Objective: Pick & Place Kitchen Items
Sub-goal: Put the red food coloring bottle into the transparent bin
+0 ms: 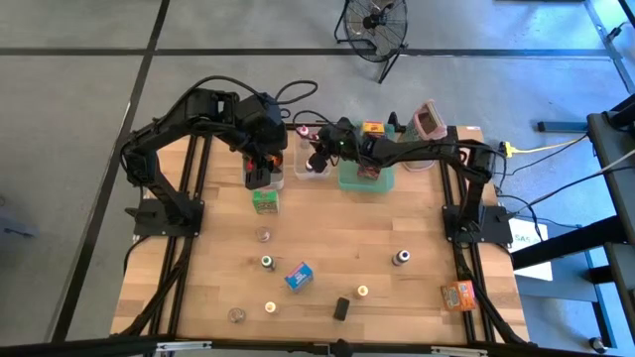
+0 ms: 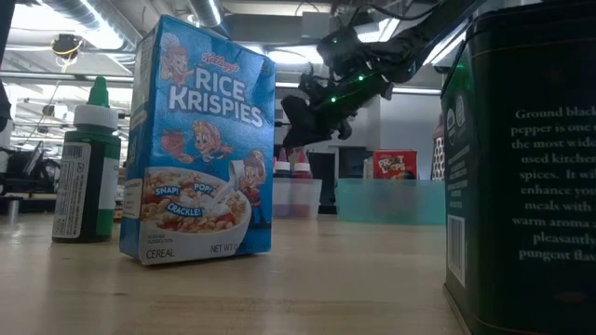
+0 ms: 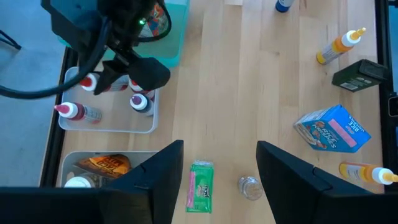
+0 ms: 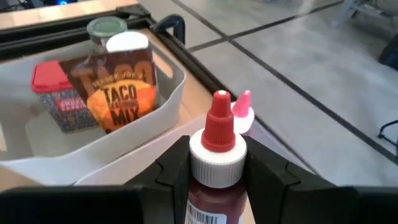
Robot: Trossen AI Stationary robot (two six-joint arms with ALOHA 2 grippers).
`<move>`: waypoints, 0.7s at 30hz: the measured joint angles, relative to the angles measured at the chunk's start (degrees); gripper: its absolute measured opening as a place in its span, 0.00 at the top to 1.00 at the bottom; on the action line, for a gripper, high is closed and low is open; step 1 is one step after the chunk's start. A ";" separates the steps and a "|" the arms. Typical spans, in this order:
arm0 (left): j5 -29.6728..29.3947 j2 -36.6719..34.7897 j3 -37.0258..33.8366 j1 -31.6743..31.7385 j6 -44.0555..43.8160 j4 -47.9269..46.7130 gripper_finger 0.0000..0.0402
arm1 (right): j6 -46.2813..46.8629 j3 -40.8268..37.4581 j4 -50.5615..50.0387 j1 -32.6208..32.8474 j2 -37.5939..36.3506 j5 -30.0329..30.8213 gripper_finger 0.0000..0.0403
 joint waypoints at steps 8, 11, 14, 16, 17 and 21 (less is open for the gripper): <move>0.00 0.00 0.00 0.00 -0.04 0.27 0.51 | -0.07 -1.06 6.71 -0.15 1.05 -0.61 0.70; 0.00 0.00 0.00 0.00 -0.07 0.28 0.51 | 0.20 -3.38 9.84 -1.12 1.05 -1.27 0.70; 0.00 0.00 0.00 0.00 -0.50 0.28 0.51 | 1.23 -6.15 14.03 -2.03 1.05 -2.50 0.70; 0.00 0.00 0.00 -0.02 -0.46 0.30 0.51 | 1.24 -7.56 16.57 -2.31 1.05 -2.62 0.70; 0.00 0.00 0.00 0.00 -0.46 0.43 0.51 | 1.28 -8.17 17.74 -2.37 1.05 -3.05 0.70; 0.00 0.00 0.00 0.00 -0.46 2.47 0.51 | 1.56 -9.42 19.95 -2.68 1.05 -5.30 0.70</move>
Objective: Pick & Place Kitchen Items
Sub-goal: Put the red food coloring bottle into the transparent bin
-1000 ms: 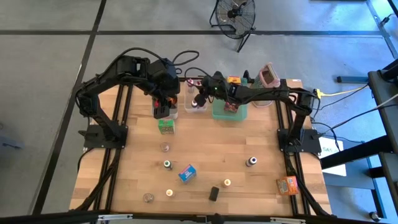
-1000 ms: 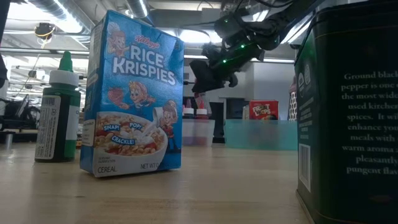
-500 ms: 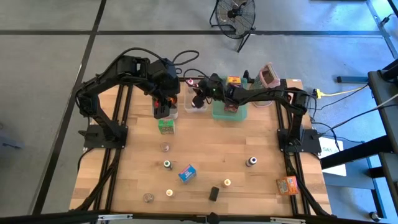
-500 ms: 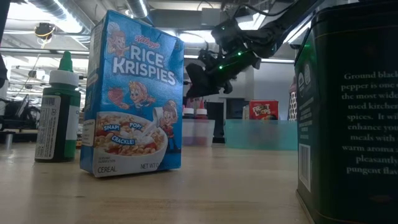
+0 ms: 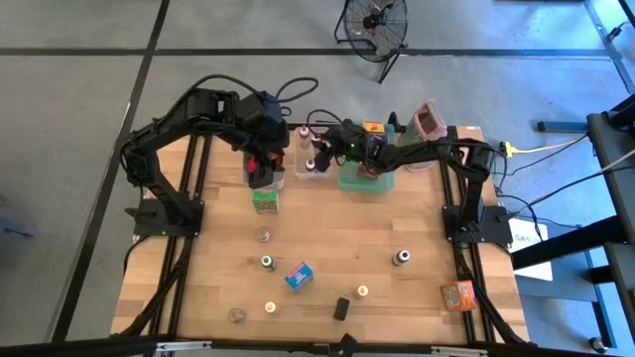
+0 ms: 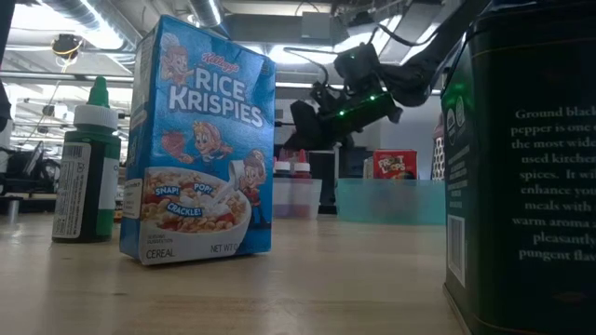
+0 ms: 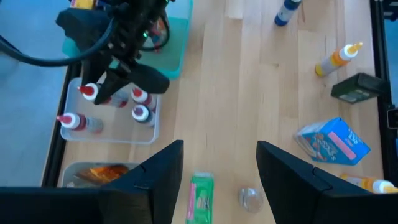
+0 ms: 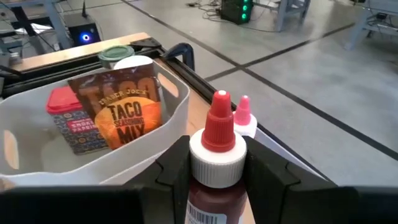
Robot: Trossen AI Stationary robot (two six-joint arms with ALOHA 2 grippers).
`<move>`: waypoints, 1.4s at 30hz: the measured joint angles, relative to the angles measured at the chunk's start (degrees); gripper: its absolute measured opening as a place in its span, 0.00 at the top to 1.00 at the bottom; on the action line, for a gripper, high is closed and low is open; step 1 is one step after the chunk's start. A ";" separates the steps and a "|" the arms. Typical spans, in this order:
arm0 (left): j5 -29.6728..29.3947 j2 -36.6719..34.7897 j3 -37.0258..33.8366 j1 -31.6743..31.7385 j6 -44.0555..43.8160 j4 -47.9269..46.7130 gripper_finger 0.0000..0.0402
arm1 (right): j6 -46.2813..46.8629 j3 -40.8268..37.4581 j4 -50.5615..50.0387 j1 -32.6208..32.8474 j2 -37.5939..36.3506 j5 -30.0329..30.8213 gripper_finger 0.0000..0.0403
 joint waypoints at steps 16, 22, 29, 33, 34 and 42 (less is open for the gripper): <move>0.00 0.00 0.00 -0.01 -0.61 0.56 0.51 | 1.29 -0.15 4.02 -1.47 3.13 -1.14 0.70; 0.00 0.00 0.00 -0.02 -0.61 0.69 0.51 | 1.07 -0.15 3.78 -1.74 3.81 -0.38 0.70; 0.00 0.00 0.00 0.00 -0.61 0.76 0.51 | 1.07 -0.15 4.16 -1.67 5.16 -0.40 0.68; 0.00 0.00 0.00 0.00 -0.61 0.76 0.51 | 1.07 -0.15 4.37 -1.69 5.18 -0.38 0.68; 0.00 0.00 0.00 0.00 -0.63 0.76 0.51 | 1.07 -0.15 4.26 -1.69 5.18 -0.38 0.68; 0.00 0.00 0.00 0.00 -1.25 0.78 0.51 | 1.42 -0.15 3.03 -1.69 5.18 -0.35 0.67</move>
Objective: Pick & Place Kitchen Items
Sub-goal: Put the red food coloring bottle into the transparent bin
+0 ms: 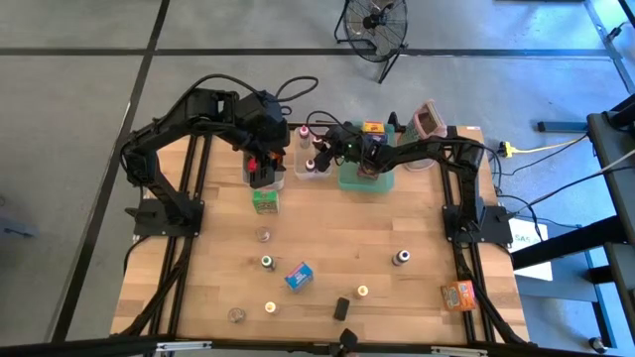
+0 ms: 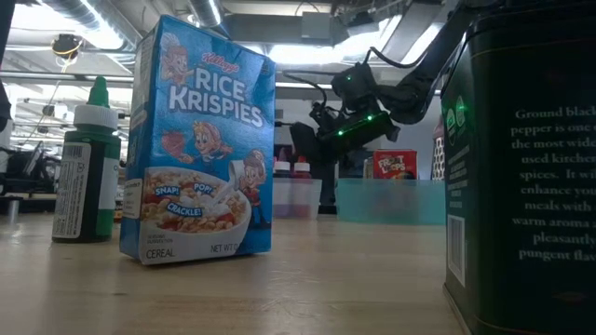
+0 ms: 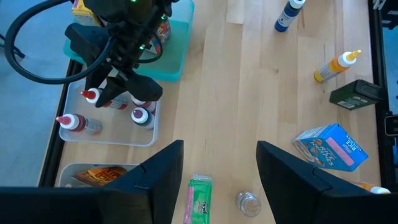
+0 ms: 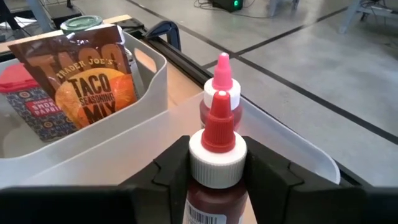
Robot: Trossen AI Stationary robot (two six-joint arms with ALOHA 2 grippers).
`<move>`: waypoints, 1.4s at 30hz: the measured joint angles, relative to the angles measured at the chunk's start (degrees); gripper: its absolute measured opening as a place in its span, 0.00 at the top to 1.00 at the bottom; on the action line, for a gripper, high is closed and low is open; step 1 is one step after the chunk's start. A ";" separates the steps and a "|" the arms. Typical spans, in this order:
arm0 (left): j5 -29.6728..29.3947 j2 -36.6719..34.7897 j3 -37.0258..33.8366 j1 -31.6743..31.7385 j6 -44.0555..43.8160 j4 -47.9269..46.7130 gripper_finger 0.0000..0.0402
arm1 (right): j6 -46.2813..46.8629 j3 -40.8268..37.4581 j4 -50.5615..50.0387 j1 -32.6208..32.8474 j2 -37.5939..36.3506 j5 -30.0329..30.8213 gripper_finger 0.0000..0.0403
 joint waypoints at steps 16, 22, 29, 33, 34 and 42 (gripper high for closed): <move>0.02 0.00 0.00 0.00 -0.87 1.75 0.51 | -0.13 0.00 -1.41 0.00 0.00 0.02 0.65; 0.02 0.00 0.00 -0.01 -0.87 1.75 0.51 | -0.13 0.00 -1.41 0.00 -0.02 0.02 0.65; 2.07 0.00 0.00 -0.02 -0.87 1.73 0.51 | -0.13 0.00 -1.37 0.04 -0.02 0.02 0.65; 2.26 0.00 0.00 -0.02 -0.86 1.75 0.51 | -0.13 0.00 -1.39 0.04 -0.02 0.02 0.65; 2.25 0.00 0.00 -0.02 -0.75 1.73 0.51 | -0.13 0.00 -1.39 0.04 -0.02 0.02 0.65; 2.27 0.00 0.00 -0.02 -0.37 1.73 0.51 | -0.15 0.02 -1.39 0.04 -0.02 0.02 0.65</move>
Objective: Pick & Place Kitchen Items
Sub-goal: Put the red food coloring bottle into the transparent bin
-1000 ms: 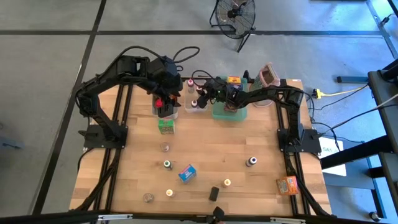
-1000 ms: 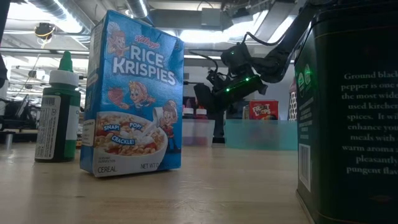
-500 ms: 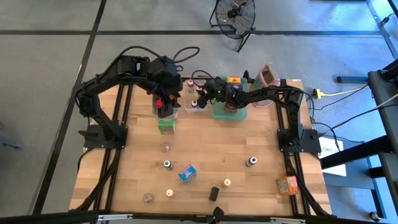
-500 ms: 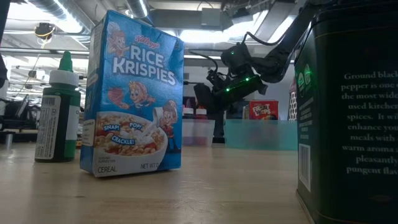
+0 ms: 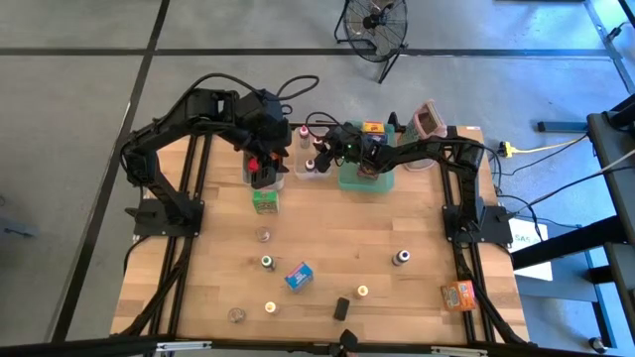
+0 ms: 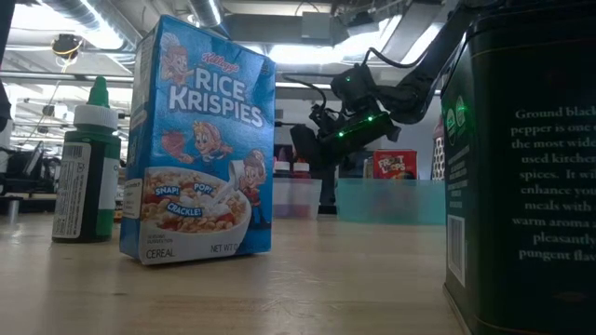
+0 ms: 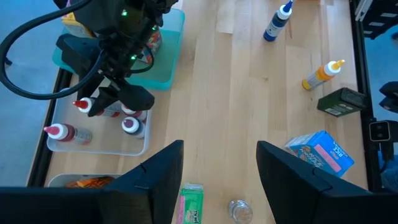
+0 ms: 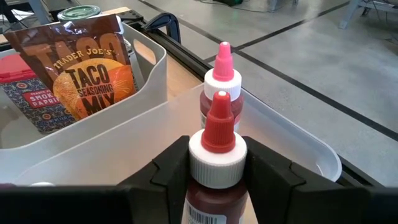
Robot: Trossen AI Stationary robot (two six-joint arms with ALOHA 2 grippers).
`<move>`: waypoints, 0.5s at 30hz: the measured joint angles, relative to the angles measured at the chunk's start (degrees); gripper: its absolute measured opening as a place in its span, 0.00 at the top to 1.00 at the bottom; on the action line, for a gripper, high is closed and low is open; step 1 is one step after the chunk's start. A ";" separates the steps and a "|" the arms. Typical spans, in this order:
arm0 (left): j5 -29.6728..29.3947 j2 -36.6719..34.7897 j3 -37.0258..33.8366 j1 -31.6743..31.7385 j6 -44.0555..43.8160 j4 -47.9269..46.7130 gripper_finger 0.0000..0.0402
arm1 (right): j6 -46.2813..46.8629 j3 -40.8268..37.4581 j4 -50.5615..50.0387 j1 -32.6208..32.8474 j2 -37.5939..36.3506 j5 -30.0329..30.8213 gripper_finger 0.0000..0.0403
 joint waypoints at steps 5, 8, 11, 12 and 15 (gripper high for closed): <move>0.00 0.00 0.00 0.00 -0.02 0.00 0.51 | 0.00 0.00 0.00 0.00 0.00 -0.04 0.65; 0.00 0.00 0.00 0.00 -0.02 0.00 0.51 | 0.00 0.00 0.00 0.00 0.00 -0.04 0.65; 0.02 0.02 0.00 0.00 -0.04 0.00 0.51 | 0.00 0.00 0.00 0.00 0.00 -0.05 0.65; 0.02 0.02 0.00 0.00 -0.19 0.00 0.51 | 0.00 0.00 0.00 0.00 0.00 -0.07 0.65; 0.04 0.02 0.00 0.00 -0.35 0.00 0.51 | 0.00 0.00 0.00 -0.01 0.00 -0.95 0.65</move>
